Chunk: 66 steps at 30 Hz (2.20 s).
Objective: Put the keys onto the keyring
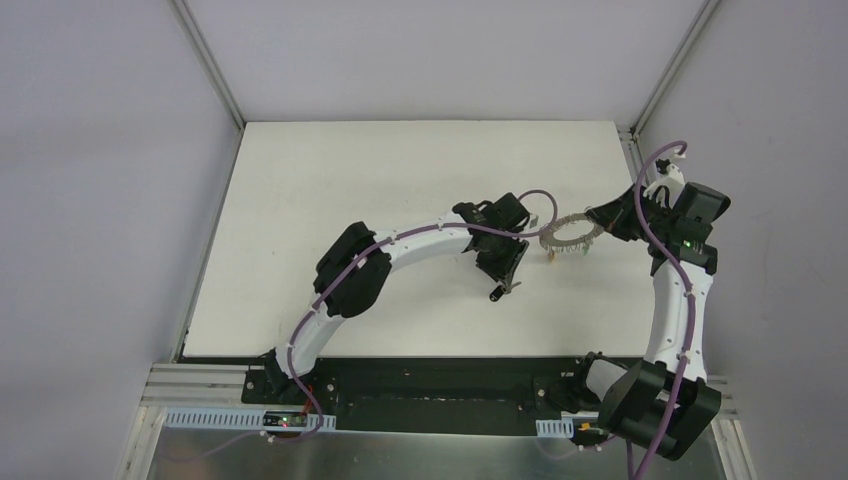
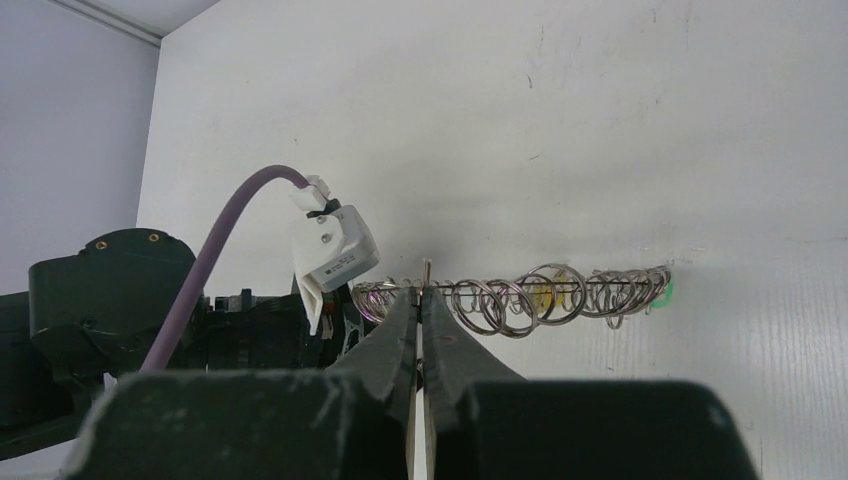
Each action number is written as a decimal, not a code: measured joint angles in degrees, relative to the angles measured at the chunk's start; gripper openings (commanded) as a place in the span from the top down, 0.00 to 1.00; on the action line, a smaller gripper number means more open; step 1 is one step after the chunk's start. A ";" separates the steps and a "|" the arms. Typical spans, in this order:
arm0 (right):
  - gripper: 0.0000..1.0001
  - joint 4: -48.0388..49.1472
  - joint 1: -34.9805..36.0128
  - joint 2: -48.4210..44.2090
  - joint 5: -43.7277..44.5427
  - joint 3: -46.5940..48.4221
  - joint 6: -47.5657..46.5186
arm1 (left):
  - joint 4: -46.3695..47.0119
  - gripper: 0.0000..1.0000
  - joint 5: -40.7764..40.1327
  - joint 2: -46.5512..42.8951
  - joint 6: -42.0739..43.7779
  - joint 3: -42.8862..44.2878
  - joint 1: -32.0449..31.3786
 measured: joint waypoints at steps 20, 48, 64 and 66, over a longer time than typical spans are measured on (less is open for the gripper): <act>1.00 0.55 -0.02 -0.79 -1.03 -0.68 0.59 | -0.37 0.81 -0.11 3.69 -0.42 2.34 -0.98; 1.00 0.57 -0.09 -1.46 -1.25 -1.11 0.83 | -0.39 0.97 -0.37 3.72 -0.33 2.56 -0.98; 1.00 0.61 -0.35 -1.46 -2.03 -1.11 0.96 | -1.16 0.88 -1.73 3.74 0.63 3.43 -0.96; 1.00 0.63 -0.39 -1.46 -2.05 -1.14 1.01 | -1.33 0.88 -1.73 3.74 0.68 3.61 -0.96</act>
